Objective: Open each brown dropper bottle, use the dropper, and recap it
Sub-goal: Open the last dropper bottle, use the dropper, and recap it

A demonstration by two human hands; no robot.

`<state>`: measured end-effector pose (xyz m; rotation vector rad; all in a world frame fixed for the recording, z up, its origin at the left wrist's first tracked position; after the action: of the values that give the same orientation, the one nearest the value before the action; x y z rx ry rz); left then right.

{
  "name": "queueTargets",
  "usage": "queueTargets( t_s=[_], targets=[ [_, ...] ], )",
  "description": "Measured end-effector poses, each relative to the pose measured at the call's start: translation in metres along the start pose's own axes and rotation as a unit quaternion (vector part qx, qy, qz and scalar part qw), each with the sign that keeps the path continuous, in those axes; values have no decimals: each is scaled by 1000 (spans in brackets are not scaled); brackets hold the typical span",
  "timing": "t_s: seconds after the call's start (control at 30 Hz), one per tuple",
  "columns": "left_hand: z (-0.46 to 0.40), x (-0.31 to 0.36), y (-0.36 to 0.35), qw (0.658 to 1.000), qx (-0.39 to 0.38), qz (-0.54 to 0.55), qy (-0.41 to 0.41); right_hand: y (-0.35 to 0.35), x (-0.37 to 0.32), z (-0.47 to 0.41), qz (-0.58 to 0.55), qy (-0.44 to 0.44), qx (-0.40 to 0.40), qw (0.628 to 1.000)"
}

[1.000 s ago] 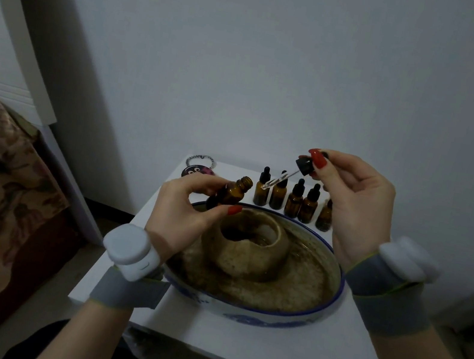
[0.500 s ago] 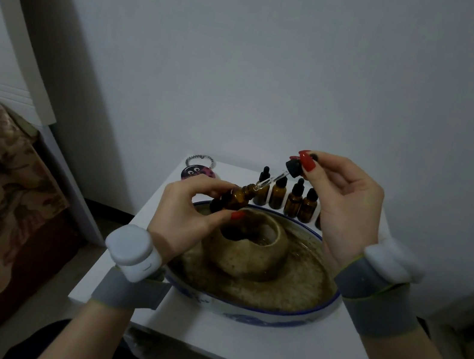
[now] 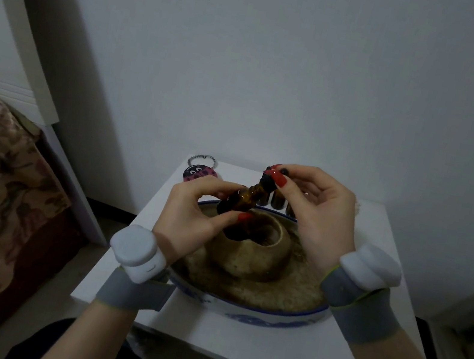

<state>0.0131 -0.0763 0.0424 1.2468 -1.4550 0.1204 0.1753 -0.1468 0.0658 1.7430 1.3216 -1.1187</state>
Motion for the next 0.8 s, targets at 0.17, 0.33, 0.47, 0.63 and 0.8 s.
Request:
queueTargets(
  t_s=[0.17,0.33,0.47,0.63,0.8],
  targets=[
    [1,1,0,1000,-9,8,3,-6,5,0,27,-9,-24,999],
    [2,3,-1,1000,-10,12,-8,-6,8,0,45,-17,-33,998],
    [1,3,-2,1000,-15,10,-7,-6,7,0,65,-13,-41,997],
    [1,3,-3,1000,-17,4,-5,-7,3,-3,92,-9,-81,992],
    [1,2,-2,1000,-7,-19,-5,-5,5,-4,142,-38,-143,979]
  ],
)
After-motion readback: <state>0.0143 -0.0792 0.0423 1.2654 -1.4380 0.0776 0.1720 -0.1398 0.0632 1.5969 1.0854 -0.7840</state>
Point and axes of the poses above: each hand's wrist, its own z-axis away from the middle knuckle, its own y-axis out of the back of the hand, x = y × z, the point moved 8 cm from there along -z, towards the middle knuckle, and after that the axes turned 14 degrees about -x, right-handed, at the moved point
